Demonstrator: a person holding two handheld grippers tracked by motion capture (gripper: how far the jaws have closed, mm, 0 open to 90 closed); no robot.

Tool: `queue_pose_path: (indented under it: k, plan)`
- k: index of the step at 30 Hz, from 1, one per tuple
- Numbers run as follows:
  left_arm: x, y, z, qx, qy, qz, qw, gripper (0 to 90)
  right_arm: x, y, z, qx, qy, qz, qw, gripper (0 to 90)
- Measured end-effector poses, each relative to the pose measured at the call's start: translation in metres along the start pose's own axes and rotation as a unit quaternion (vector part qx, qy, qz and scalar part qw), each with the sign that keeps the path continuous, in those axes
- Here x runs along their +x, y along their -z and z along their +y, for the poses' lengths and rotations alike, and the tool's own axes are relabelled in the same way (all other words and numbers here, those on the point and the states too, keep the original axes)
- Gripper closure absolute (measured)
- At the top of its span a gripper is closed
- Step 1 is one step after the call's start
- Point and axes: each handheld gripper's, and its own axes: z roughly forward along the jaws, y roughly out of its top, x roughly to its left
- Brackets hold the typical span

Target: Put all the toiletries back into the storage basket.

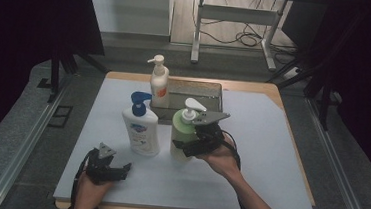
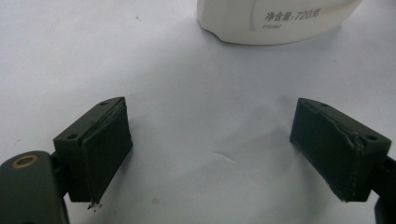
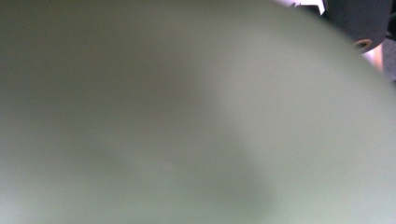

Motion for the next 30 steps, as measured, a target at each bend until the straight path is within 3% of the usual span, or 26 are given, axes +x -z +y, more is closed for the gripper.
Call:
queue_pose_path:
  k: [30]
  plan:
    - [0.0,0.0,0.0,0.001,-0.001,0.0,1.0,11.8,-0.038,-0.012,0.039,-0.003,0.001,-0.067,0.9977,12.1]
